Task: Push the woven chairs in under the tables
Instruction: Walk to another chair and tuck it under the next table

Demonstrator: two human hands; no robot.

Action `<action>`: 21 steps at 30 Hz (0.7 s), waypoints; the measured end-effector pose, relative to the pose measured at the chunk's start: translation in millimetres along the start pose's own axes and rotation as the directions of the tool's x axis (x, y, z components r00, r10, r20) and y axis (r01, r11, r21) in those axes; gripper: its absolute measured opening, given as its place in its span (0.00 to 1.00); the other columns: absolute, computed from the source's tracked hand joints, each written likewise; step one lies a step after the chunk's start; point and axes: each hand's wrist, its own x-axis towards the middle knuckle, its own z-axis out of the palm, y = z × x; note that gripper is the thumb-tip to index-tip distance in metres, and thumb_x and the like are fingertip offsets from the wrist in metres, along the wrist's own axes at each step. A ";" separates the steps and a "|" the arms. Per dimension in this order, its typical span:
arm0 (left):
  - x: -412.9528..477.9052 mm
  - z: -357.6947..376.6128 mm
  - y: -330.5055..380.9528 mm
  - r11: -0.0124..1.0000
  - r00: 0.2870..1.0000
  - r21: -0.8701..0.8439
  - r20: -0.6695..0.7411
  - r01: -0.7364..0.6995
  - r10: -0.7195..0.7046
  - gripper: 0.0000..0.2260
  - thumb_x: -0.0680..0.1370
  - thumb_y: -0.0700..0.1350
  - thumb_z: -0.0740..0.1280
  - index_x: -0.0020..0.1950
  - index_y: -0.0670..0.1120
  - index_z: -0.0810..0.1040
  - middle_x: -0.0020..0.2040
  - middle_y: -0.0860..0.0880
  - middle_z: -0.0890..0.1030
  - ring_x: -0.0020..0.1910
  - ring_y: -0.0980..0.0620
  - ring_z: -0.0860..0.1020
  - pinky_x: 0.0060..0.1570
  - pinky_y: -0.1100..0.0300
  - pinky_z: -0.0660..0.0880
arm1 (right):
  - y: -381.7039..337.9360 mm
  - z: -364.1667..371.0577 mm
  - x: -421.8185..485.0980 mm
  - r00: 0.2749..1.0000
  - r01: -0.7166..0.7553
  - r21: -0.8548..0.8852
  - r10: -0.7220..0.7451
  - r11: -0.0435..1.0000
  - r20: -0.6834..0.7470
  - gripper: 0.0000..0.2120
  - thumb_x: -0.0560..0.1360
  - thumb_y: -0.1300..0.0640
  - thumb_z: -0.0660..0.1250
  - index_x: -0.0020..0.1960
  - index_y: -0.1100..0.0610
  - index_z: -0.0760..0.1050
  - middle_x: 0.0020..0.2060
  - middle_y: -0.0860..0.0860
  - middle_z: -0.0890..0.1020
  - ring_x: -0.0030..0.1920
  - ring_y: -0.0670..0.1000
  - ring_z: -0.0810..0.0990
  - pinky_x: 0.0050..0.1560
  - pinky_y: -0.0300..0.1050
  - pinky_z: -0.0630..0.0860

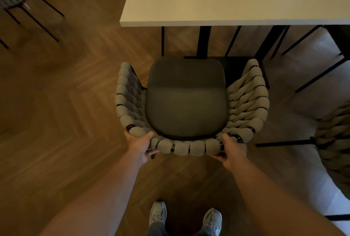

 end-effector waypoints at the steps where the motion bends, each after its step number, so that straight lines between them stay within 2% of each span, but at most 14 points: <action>1: 1.7 0.4 0.4 1.000 1.000 0.005 -0.006 -0.003 0.003 0.43 0.74 0.34 0.73 0.73 0.66 0.53 0.59 0.44 0.69 0.46 0.36 0.81 0.34 0.41 0.82 | -0.1 1.6 1.3 1.000 -0.006 -0.002 0.006 1.000 -0.004 0.27 0.76 0.61 0.71 0.71 0.53 0.64 0.62 0.61 0.76 0.58 0.65 0.79 0.51 0.70 0.80; 4: 3.4 0.8 7.2 1.000 1.000 -0.007 -0.007 0.003 -0.003 0.42 0.74 0.33 0.72 0.74 0.65 0.54 0.60 0.43 0.70 0.45 0.37 0.81 0.31 0.44 0.81 | -2.8 7.5 6.7 1.000 -0.007 -0.029 0.007 1.000 -0.018 0.25 0.76 0.62 0.71 0.68 0.54 0.66 0.60 0.61 0.77 0.56 0.65 0.80 0.45 0.68 0.82; 8: 9.5 5.1 9.6 0.999 1.000 -0.031 0.007 -0.011 0.011 0.42 0.74 0.32 0.72 0.73 0.65 0.55 0.60 0.43 0.72 0.47 0.36 0.81 0.31 0.44 0.82 | -10.5 14.2 16.5 0.999 -0.001 -0.063 -0.001 0.998 -0.041 0.24 0.75 0.61 0.73 0.67 0.55 0.67 0.60 0.62 0.77 0.53 0.64 0.80 0.37 0.64 0.83; 11: 10.7 9.8 3.8 0.999 1.000 -0.032 0.000 -0.017 0.017 0.42 0.75 0.32 0.71 0.75 0.65 0.54 0.60 0.44 0.71 0.45 0.37 0.81 0.30 0.45 0.81 | -13.4 12.0 21.6 0.999 0.008 -0.084 -0.013 0.996 -0.053 0.23 0.74 0.60 0.73 0.65 0.55 0.68 0.55 0.60 0.78 0.46 0.61 0.81 0.27 0.57 0.81; 13: 9.7 10.4 3.5 0.999 1.000 -0.036 0.003 -0.012 0.012 0.42 0.75 0.32 0.71 0.75 0.65 0.54 0.60 0.44 0.71 0.44 0.37 0.81 0.31 0.43 0.82 | -13.4 10.7 23.2 0.998 0.017 -0.084 -0.022 0.996 -0.055 0.22 0.74 0.60 0.74 0.64 0.55 0.69 0.52 0.60 0.79 0.44 0.61 0.81 0.25 0.56 0.80; 21: 12.8 -3.5 4.9 1.000 1.000 0.010 0.004 -0.022 0.022 0.39 0.74 0.32 0.71 0.71 0.64 0.58 0.60 0.42 0.74 0.46 0.35 0.82 0.33 0.41 0.82 | 6.8 10.7 11.2 0.997 0.011 -0.062 -0.015 0.998 -0.079 0.23 0.73 0.61 0.74 0.64 0.55 0.69 0.55 0.62 0.79 0.50 0.65 0.82 0.36 0.67 0.83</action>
